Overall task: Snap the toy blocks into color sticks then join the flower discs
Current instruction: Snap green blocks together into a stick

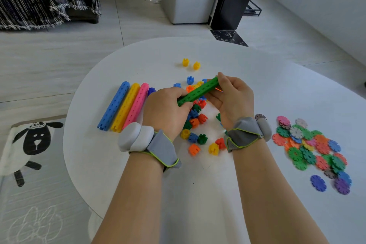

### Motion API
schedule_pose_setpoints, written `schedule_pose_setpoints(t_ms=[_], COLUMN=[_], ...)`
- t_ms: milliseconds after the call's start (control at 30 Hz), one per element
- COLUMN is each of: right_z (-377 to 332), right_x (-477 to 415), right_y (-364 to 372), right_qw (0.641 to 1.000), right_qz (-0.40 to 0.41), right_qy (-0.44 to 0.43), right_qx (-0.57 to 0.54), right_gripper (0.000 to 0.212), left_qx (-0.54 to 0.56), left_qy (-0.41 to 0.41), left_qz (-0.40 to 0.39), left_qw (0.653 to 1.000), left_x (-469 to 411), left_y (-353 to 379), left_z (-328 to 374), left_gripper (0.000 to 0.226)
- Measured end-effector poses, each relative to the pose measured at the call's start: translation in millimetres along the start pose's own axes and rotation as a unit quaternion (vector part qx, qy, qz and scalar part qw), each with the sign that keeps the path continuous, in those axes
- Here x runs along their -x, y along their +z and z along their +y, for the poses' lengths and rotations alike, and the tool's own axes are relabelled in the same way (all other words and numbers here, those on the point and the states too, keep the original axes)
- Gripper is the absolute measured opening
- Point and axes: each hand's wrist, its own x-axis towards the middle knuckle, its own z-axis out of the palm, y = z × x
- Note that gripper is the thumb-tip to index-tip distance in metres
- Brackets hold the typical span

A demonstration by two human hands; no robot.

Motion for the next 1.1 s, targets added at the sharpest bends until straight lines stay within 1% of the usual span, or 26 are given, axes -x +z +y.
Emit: schedule_pose_setpoints(t_ms=[100,267,333,400,433,500,567,633,700,767,867,933,967,1000,1033,1067,1100], right_z=[4,5,6,9,13,20,23,24,24,26,26,24,24,25,27,30,32], right_x=[5,16,23,32,34,36,37,40,40,40,38,38,38,38,38,37,37], right_y=[0,4,11,18,21,28,32,39,47,57,73,79,81,82,82,80,77], right_qw=[1.0,0.999,0.997,0.991,0.988,0.98,0.96,0.937,0.903,0.859,0.79,0.761,0.755,0.756,0.766,0.788,0.819], right_qz=[0.015,-0.015,-0.055,-0.087,-0.088,-0.064,-0.045,-0.05,-0.054,-0.052,-0.045,-0.058,-0.059,-0.056,-0.059,-0.072,-0.085], right_qy=[-0.004,0.001,0.011,0.019,0.016,-0.003,-0.025,-0.031,-0.047,-0.072,-0.092,-0.096,-0.094,-0.099,-0.097,-0.096,-0.09], right_qx=[0.003,0.041,0.06,0.096,0.123,0.188,0.275,0.344,0.424,0.505,0.604,0.639,0.646,0.645,0.633,0.604,0.561], right_gripper=[0.012,0.012,0.023,0.041,0.046,0.054,0.062,0.054,0.044,0.043,0.046,0.04,0.032,0.025,0.022,0.022,0.021], left_qx=[-0.008,-0.037,-0.041,-0.043,-0.045,-0.046,-0.049,-0.059,-0.084,-0.121,-0.139,-0.141,-0.141,-0.144,-0.148,-0.15,-0.151], left_qy=[0.003,-0.002,-0.013,-0.037,-0.046,-0.049,-0.049,-0.059,-0.066,-0.075,-0.076,-0.064,-0.061,-0.06,-0.061,-0.061,-0.056], left_qz=[-0.002,-0.005,0.006,0.015,0.01,-0.014,-0.021,-0.001,0.028,0.045,0.026,0.003,-0.007,-0.019,-0.031,-0.042,-0.05], left_qw=[1.0,0.999,0.999,0.998,0.998,0.998,0.997,0.997,0.994,0.989,0.987,0.988,0.988,0.988,0.987,0.986,0.986], left_x=[2,9,15,20,22,24,25,28,31,34,34,34,33,32,32,32,32], left_y=[-1,-11,-12,-12,-11,-14,-21,-30,-36,-38,-36,-33,-33,-32,-31,-30,-29], left_z=[-1,-6,-4,-4,-5,-12,-21,-35,-47,-55,-60,-60,-60,-60,-60,-61,-59], left_gripper=[0.032,0.026,0.022,0.023,0.025,0.031,0.04,0.043,0.036,0.03,0.034,0.039,0.04,0.043,0.047,0.052,0.055])
